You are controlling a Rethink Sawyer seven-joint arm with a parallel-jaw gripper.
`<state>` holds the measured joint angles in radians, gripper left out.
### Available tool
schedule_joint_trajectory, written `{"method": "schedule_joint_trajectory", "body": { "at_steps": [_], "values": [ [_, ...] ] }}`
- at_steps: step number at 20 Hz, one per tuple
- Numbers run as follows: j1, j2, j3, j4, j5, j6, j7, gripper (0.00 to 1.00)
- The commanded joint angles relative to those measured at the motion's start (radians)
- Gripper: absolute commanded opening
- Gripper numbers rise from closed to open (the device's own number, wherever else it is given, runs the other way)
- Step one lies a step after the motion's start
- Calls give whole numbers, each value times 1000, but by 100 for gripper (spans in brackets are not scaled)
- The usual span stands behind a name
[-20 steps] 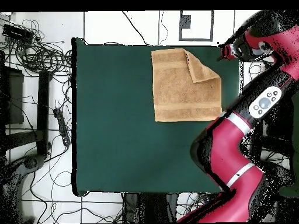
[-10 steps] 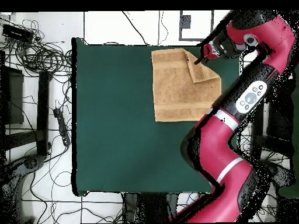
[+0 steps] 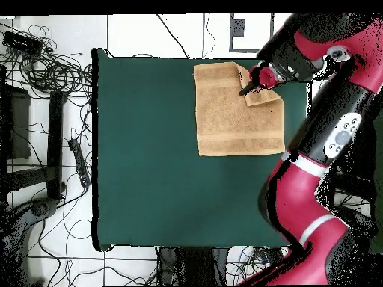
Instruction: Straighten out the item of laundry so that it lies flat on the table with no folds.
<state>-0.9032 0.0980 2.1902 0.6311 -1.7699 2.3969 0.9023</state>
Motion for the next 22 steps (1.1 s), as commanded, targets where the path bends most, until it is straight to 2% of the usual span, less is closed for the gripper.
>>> {"method": "schedule_joint_trajectory", "body": {
  "at_steps": [1, 4, 10, 14, 16, 22],
  "values": [
    [-53, 37, -286, 270, 196, -58, 522, 100],
    [-54, 33, -337, 296, 247, -141, 589, 100],
    [-91, -1, -430, 442, 250, -489, 702, 100],
    [-100, -18, -483, 498, 287, -589, 807, 100],
    [-85, -32, -504, 492, 292, -627, 822, 100],
    [9, -91, -584, 359, 357, -671, 798, 100]
  ]
}}
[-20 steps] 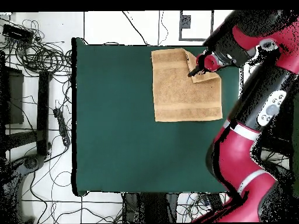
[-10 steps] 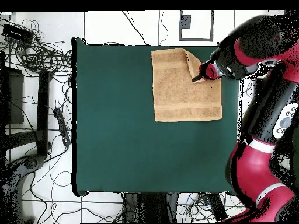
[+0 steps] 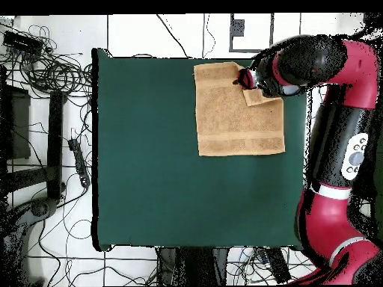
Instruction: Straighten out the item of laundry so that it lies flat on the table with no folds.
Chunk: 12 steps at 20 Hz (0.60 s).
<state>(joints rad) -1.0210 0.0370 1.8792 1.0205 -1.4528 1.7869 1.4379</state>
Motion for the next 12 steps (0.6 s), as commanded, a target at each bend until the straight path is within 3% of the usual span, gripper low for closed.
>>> {"method": "schedule_joint_trajectory", "body": {
  "at_steps": [1, 12],
  "values": [
    [146, -42, -289, -56, 52, -58, 253, 100],
    [261, -70, -379, -298, 130, -23, 85, 100]
  ]
}}
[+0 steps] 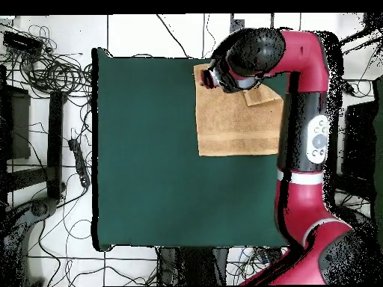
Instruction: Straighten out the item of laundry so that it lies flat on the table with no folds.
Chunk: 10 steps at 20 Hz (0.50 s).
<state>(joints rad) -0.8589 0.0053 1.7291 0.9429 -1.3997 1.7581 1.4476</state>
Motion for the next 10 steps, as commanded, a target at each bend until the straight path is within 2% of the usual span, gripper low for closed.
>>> {"method": "schedule_joint_trajectory", "body": {
  "at_steps": [1, 7, 10],
  "values": [
    [109, -29, -221, -252, 67, 9, 52, 100],
    [173, 11, -188, -453, 19, 41, -134, 100],
    [192, -1, -197, -501, 27, 73, -161, 100]
  ]
}}
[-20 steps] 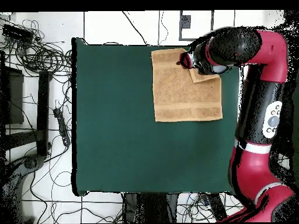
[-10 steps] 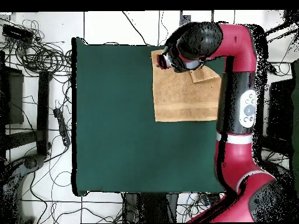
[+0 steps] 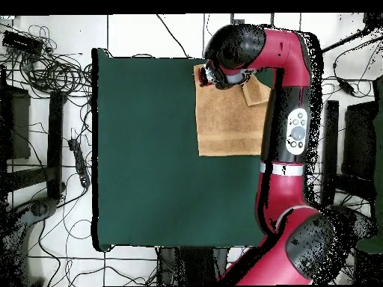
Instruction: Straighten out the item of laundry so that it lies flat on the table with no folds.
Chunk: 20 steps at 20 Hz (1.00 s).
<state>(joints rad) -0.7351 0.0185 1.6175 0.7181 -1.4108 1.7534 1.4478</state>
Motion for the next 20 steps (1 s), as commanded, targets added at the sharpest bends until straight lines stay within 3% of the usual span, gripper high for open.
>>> {"method": "schedule_joint_trajectory", "body": {
  "at_steps": [1, 8, 15, 20],
  "values": [
    [75, -20, -90, -290, 42, 91, -165, 100],
    [77, -33, -142, -265, 112, 79, -91, 100],
    [92, -10, -136, -337, 87, 88, -186, 100],
    [71, 29, -169, -287, 135, 0, -176, 100]
  ]
}}
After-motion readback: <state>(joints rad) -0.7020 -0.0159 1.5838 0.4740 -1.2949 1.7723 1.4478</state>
